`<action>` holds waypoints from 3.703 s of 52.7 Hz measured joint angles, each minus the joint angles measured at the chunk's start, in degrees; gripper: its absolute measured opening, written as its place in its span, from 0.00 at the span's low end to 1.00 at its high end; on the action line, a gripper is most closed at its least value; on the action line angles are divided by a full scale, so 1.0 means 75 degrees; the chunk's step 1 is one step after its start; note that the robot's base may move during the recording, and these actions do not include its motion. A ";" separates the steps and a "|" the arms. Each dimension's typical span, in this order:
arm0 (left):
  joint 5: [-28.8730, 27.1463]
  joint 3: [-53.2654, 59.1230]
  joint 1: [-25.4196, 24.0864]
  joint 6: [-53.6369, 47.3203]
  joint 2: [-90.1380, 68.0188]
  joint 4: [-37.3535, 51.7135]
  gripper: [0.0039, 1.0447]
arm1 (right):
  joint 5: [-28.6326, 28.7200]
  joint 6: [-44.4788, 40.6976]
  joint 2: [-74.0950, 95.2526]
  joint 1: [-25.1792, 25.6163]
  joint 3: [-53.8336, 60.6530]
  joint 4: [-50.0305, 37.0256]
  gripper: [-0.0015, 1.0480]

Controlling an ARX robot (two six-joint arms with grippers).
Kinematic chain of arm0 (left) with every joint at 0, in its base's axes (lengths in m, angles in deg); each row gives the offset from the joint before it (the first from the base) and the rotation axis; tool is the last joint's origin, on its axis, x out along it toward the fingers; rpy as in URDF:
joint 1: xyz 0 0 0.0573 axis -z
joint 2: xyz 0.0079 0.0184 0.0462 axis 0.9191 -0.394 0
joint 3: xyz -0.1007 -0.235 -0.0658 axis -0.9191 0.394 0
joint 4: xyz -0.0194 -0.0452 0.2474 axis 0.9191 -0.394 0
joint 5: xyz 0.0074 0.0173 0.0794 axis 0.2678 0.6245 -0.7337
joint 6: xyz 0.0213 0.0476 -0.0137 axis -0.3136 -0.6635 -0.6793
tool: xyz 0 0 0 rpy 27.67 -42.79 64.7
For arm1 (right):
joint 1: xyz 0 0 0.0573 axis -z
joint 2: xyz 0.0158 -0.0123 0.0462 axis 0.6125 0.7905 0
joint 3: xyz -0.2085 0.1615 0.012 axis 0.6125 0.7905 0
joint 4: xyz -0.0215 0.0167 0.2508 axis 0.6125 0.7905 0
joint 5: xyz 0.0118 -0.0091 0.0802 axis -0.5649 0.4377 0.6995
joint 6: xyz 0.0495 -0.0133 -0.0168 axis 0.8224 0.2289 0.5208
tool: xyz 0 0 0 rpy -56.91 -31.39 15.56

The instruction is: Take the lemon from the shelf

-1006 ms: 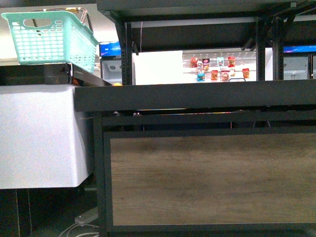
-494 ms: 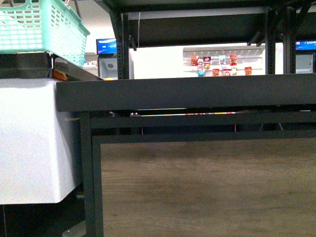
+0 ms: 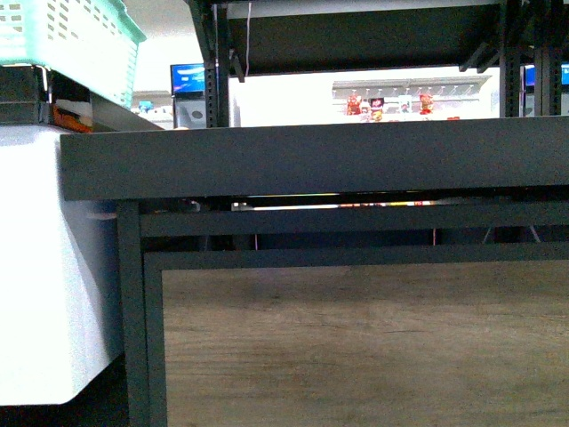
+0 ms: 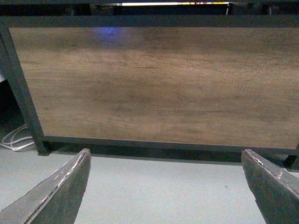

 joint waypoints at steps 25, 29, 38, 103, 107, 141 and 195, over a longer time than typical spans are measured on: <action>0.0006 0.0000 0.0000 0.0000 0.0000 0.0000 0.93 | 0.0000 0.0000 0.0000 0.0000 0.0000 0.0000 0.93; 0.0009 0.0000 0.0000 0.0000 0.0000 0.0000 0.93 | 0.0000 0.0000 -0.0003 0.0000 0.0000 0.0000 0.93; 0.0006 0.0000 0.0000 0.0000 0.0000 0.0000 0.93 | 0.0020 0.0000 -0.0003 0.0000 0.0000 -0.0003 0.93; 0.0012 0.0000 0.0000 -0.0003 -0.0009 0.0000 0.93 | 0.0003 0.0000 0.0003 0.0000 0.0000 0.0000 0.93; 0.0009 0.0000 0.0000 0.0000 -0.0009 -0.0003 0.93 | 0.0003 0.0000 0.0003 0.0000 0.0000 0.0000 0.93; 0.0009 0.0000 0.0000 -0.0003 -0.0009 0.0000 0.93 | 0.0000 0.0000 0.0003 0.0000 0.0000 0.0000 0.93; 0.0245 -0.0428 -0.0131 0.2218 -0.0924 -0.0755 0.93 | 0.0017 0.0000 0.0003 0.0000 0.0000 -0.0003 0.93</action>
